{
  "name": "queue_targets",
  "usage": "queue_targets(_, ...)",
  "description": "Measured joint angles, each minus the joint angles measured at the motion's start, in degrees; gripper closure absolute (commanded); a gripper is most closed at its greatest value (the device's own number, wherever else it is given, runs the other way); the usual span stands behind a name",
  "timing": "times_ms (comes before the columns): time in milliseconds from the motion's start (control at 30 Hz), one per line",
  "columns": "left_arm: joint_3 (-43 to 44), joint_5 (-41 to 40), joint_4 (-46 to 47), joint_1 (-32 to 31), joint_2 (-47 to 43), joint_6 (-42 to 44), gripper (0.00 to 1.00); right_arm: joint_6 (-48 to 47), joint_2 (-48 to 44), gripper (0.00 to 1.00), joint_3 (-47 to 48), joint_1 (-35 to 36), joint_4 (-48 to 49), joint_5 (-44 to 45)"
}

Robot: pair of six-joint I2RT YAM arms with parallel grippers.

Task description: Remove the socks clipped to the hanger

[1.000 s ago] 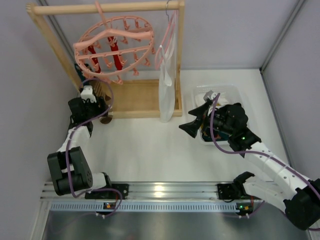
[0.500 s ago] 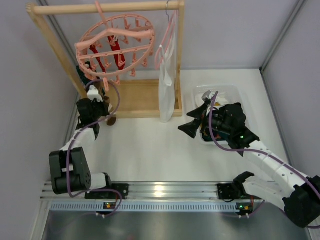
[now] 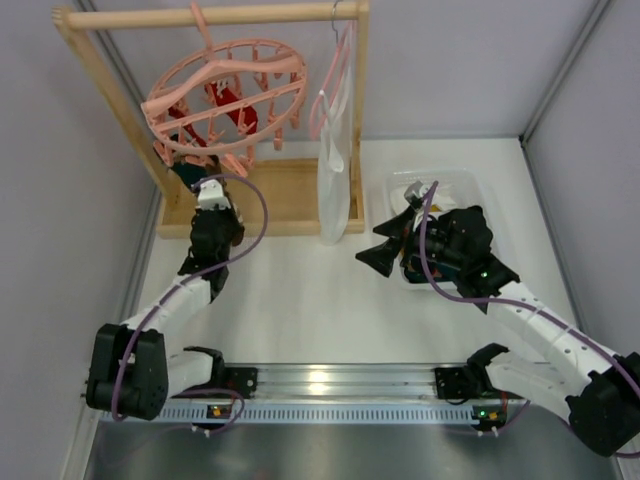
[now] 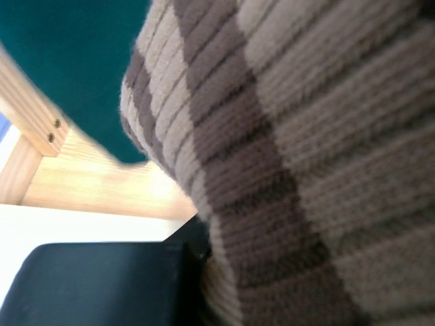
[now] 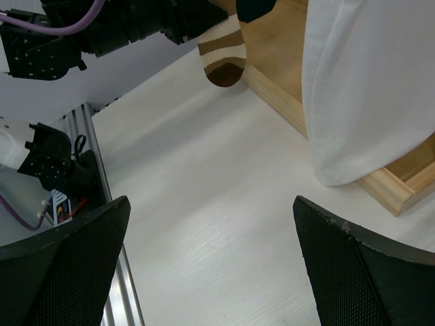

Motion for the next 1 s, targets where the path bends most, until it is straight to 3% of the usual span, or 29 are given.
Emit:
queue_targets(167,-0.7,-11.2,1.5,-9.1,0.0,0.3,1.0,1.8,-0.6,0.05,0.5,0.4,-0.1,0.7)
queue_targets(500,-0.9,-32.0,2.1,-18.1,0.0,-2.7,1.0,5.3,-0.9,0.13,7.5,7.8,-2.9,11.3)
queue_targets(733,-0.3,-42.5,2.3,-23.3,0.0,-4.0,1.0,1.9,7.4,0.16,29.1,21.6,-12.5,27.4)
queue_targets(1000,2.4,-51.5,2.7,-29.4,0.4,-3.5,1.0,-5.4,30.1,0.2,62.0,32.7,-26.1,44.1)
